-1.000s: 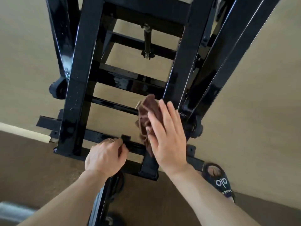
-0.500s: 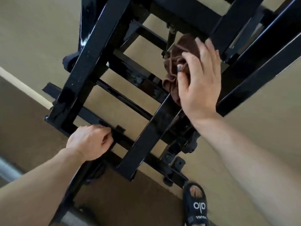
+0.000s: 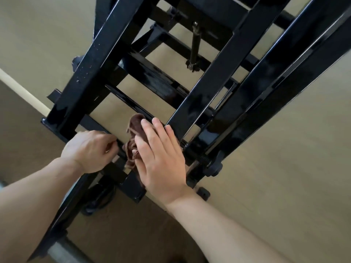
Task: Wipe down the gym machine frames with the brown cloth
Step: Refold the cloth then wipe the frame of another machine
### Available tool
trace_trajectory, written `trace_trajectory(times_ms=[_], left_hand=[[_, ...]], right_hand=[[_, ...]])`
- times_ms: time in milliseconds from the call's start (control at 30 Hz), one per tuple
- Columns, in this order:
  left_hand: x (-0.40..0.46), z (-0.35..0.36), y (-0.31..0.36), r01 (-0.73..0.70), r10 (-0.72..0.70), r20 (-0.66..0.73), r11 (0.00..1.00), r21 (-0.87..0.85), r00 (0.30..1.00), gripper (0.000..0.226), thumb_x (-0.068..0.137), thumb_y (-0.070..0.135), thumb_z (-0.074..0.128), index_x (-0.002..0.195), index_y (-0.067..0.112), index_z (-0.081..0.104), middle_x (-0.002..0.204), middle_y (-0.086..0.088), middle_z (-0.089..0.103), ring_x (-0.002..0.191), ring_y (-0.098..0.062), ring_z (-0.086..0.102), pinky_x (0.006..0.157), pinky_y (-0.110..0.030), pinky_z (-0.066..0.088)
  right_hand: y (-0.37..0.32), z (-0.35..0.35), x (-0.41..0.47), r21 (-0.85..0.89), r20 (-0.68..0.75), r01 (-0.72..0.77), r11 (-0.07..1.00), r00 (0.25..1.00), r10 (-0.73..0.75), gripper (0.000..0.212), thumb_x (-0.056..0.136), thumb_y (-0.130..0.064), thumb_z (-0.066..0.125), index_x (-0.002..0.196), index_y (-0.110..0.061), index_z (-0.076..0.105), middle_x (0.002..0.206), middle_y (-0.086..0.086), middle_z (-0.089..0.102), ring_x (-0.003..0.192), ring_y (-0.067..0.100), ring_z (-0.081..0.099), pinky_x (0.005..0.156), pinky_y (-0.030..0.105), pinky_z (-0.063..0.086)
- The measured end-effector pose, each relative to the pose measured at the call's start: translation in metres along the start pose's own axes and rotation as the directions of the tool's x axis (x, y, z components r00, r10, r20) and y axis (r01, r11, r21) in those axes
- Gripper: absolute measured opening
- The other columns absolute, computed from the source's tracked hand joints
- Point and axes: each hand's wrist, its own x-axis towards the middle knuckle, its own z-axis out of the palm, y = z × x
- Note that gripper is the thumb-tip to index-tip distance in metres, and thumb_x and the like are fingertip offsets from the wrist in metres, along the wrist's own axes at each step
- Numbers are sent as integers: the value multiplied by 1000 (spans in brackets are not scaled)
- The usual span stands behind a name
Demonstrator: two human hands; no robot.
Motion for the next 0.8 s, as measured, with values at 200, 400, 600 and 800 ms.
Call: trace_trajectory(times_ms=[200,400,600,800], left_hand=[[-1,0,5,65,-63,-73,998,23,995,29,97,37,49,80,25,69,72,7,67,67,-17,63,60,-32,52],[-3,3,9,132,-129,-148,991,12,981,32,95,43,46,76,28,67,69,9,65,62,-10,61,57,-29,53],[-7,9,12,188,-197,-299,980,-60,933,60,97,67,29,59,27,55,53,10,56,47,-2,53,44,-21,37],[-5,8,14,231,-256,-336,966,-113,906,61,100,63,34,61,20,56,52,5,56,45,-9,54,46,-22,39]], right_hand=[[2,1,-1,-28,-60,21,999,998,-22,35,103,-24,53,130,-7,66,152,17,50,152,33,32,127,47,20],[9,-2,2,-49,-49,105,993,993,-107,31,100,-26,55,122,-9,69,146,17,56,147,33,39,127,47,20],[67,-45,51,-159,-64,278,947,955,-291,27,97,-28,55,108,-10,72,130,13,66,136,32,52,126,50,20],[122,-89,125,-291,-274,-135,947,960,53,30,101,-29,52,114,-10,71,128,9,66,130,28,54,125,50,24]])
